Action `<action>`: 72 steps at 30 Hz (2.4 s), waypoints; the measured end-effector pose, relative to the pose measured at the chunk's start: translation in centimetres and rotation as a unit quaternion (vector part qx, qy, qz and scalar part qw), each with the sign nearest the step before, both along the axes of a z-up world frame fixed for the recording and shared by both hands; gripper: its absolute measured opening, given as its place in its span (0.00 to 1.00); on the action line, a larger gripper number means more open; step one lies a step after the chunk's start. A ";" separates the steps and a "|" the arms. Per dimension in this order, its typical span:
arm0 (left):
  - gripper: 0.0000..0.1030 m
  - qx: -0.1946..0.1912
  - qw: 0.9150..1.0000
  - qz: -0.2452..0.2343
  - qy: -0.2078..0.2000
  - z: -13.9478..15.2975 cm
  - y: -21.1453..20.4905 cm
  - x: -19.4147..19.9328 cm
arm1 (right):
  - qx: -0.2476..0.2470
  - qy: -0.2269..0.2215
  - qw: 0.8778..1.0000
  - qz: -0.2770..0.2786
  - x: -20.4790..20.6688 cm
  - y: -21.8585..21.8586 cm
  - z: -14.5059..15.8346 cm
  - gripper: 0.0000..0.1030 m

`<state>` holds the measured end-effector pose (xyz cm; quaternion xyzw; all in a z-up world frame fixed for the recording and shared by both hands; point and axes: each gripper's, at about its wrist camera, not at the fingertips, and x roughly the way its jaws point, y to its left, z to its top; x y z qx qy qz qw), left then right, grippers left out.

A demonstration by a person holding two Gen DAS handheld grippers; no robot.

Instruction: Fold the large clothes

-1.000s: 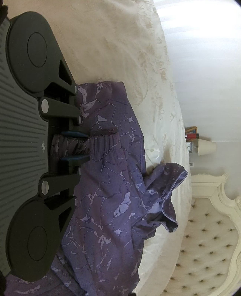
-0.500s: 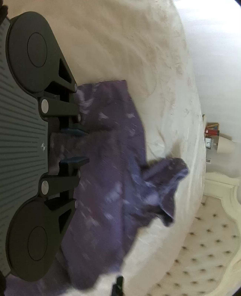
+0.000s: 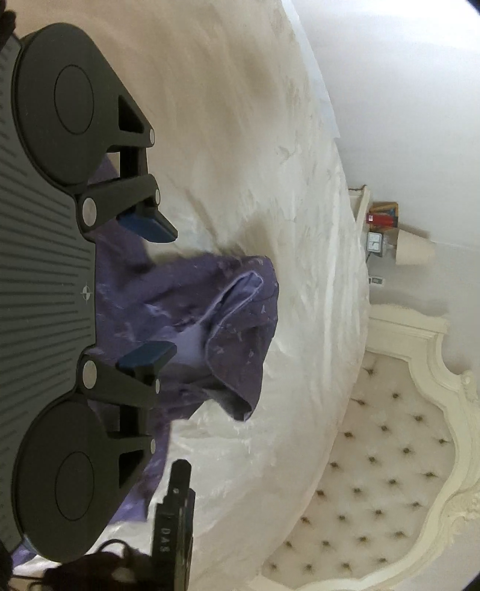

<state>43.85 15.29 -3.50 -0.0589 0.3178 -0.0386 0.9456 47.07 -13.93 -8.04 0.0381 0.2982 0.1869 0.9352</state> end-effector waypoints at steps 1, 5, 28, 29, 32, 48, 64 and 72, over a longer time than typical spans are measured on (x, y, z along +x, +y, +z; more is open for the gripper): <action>0.56 0.006 1.000 0.001 -0.001 -0.3 -0.3 0.7 | -0.003 -0.004 1.000 0.001 0.6 0.5 -0.3 0.74; 0.56 0.031 0.999 0.003 0.013 -2.0 -1.3 3.7 | -0.017 -0.009 1.000 0.002 2.7 1.9 -1.3 0.74; 0.54 0.051 0.973 0.211 0.081 -7.9 10.5 9.4 | 0.027 0.058 0.992 -0.110 10.4 -3.5 -6.8 0.56; 0.54 0.052 0.974 0.208 0.072 -7.7 10.9 8.7 | 0.037 0.061 0.992 -0.108 10.2 -3.8 -7.0 0.56; 0.54 0.047 0.985 0.163 0.037 -5.5 10.6 6.9 | 0.046 0.042 0.994 -0.086 8.9 -3.9 -6.3 0.58; 0.87 -0.082 0.996 0.036 -0.012 0.4 3.1 9.7 | 0.144 0.008 0.989 -0.042 8.5 -2.6 -1.5 0.70; 0.75 -0.061 0.990 0.096 0.083 -7.4 7.4 11.1 | 0.149 0.099 0.979 -0.095 10.7 -3.9 -8.3 0.08; 0.90 -0.184 0.979 0.078 0.038 -5.3 8.3 10.4 | 0.313 0.051 0.938 -0.140 9.5 -8.2 -7.1 0.77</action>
